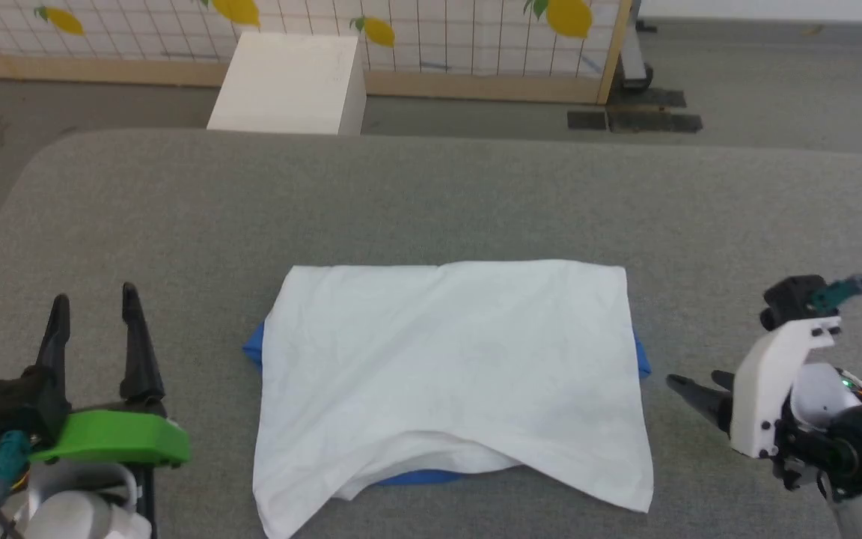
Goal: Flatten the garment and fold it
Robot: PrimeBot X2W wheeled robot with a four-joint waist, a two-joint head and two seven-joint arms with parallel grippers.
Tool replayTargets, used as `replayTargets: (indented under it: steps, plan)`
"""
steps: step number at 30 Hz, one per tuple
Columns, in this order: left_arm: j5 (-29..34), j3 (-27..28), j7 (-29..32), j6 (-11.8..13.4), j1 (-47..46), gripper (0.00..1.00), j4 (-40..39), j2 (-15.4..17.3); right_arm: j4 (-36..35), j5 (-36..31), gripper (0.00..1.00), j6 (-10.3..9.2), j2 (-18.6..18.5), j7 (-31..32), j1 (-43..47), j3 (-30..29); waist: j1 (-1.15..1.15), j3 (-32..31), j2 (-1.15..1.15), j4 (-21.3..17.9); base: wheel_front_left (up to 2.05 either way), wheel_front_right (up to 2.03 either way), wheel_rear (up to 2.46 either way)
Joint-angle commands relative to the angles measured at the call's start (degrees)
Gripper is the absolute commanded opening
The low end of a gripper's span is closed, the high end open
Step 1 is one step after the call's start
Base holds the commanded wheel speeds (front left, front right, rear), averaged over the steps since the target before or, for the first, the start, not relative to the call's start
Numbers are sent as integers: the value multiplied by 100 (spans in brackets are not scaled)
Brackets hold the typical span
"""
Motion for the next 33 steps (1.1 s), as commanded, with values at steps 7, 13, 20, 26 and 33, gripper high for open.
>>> replayTargets:
  steps: [7,13,20,26,33]
  plan:
    - [686,-75,-185,-19,-340,100,-226,-339,698,190,100,-8,-85,-38,-687,647,0,655,0,251,0,0,0]
    - [921,95,-188,-155,-306,100,-299,-615,1169,401,100,-8,-78,-260,-939,1101,0,779,0,324,0,0,0]
    - [1015,222,-189,-393,-286,100,-189,-836,1578,652,100,-8,292,-569,-1191,1682,0,825,0,341,0,0,0]
    - [1045,285,-189,-550,-300,100,-57,-1018,1895,716,100,-8,382,-757,-1412,2087,0,813,0,361,0,0,0]
    - [1109,411,-189,-688,-271,100,28,-1121,2290,696,0,-8,262,-1029,-1552,2153,0,707,0,325,0,0,0]
